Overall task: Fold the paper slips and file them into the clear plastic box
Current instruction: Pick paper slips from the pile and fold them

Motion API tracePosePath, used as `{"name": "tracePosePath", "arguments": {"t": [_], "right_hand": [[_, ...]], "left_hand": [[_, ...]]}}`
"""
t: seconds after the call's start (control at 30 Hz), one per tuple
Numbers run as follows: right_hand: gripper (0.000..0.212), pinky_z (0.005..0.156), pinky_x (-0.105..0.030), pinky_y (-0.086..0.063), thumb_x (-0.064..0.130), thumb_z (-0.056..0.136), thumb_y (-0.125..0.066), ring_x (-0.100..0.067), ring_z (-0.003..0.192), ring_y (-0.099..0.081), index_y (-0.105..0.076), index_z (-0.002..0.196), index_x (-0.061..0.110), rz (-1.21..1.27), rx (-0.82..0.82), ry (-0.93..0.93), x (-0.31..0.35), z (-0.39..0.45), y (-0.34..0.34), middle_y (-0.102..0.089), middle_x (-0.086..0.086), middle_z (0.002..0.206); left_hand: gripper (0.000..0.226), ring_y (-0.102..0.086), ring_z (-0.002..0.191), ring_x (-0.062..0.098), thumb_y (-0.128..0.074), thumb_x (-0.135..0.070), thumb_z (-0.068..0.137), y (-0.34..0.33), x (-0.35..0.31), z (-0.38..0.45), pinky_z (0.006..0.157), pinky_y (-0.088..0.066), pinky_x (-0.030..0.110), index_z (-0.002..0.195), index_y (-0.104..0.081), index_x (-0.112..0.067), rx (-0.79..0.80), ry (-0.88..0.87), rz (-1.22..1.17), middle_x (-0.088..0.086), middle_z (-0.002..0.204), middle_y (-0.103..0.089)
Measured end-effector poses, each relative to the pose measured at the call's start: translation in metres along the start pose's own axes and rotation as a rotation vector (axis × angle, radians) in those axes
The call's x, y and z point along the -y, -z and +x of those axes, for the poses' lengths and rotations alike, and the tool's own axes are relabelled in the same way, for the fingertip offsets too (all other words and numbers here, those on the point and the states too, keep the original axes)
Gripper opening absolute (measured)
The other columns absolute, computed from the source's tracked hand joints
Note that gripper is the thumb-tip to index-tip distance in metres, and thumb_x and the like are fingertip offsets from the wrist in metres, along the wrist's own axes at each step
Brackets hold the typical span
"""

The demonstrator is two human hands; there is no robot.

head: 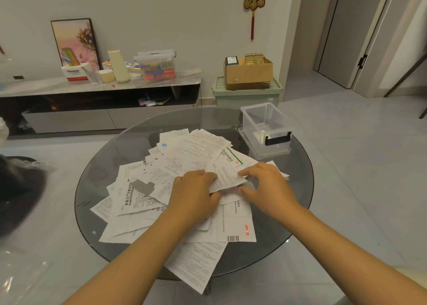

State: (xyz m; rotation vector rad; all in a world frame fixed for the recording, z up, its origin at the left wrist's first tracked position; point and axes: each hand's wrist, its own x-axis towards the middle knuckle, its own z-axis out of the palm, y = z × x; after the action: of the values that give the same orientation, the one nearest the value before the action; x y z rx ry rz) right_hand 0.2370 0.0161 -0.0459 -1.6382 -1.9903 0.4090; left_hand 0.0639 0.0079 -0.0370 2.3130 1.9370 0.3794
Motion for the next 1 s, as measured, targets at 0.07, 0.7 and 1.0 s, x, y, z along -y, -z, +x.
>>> {"name": "tracePosePath", "arguments": {"t": [0.07, 0.7, 1.0], "right_hand": [[0.032, 0.089, -0.021, -0.034, 0.029, 0.087, -0.062, -0.011, 0.117, -0.04, -0.061, 0.119, 0.029, -0.002, 0.02, 0.026, 0.002, 0.0, -0.001, -0.053, 0.007, 0.124], [0.01, 0.061, -0.018, -0.043, 0.028, 0.084, -0.065, -0.01, 0.083, -0.058, -0.058, 0.078, 0.025, 0.138, 0.143, -0.035, 0.009, -0.004, 0.0, -0.063, 0.008, 0.09], [0.013, 0.073, -0.015, -0.042, 0.031, 0.078, -0.071, 0.001, 0.088, -0.052, -0.069, 0.089, 0.025, 0.148, 0.309, 0.094, 0.017, -0.014, 0.001, -0.059, 0.021, 0.088]], "left_hand": [[0.038, -0.044, 0.124, 0.019, -0.047, -0.045, 0.092, 0.002, 0.001, -0.002, 0.099, -0.031, 0.035, 0.124, -0.057, -0.028, 0.016, -0.025, 0.001, -0.003, 0.131, -0.053], [0.015, -0.057, 0.071, 0.012, -0.068, -0.026, 0.083, 0.009, 0.023, -0.008, 0.058, -0.039, 0.022, 0.073, -0.058, -0.031, -0.056, 0.104, -0.405, -0.01, 0.073, -0.062], [0.034, -0.053, 0.098, -0.001, -0.062, -0.006, 0.084, 0.015, 0.034, -0.007, 0.094, -0.034, 0.014, 0.069, -0.058, -0.037, -0.11, 0.051, -0.47, -0.022, 0.087, -0.063]]}}
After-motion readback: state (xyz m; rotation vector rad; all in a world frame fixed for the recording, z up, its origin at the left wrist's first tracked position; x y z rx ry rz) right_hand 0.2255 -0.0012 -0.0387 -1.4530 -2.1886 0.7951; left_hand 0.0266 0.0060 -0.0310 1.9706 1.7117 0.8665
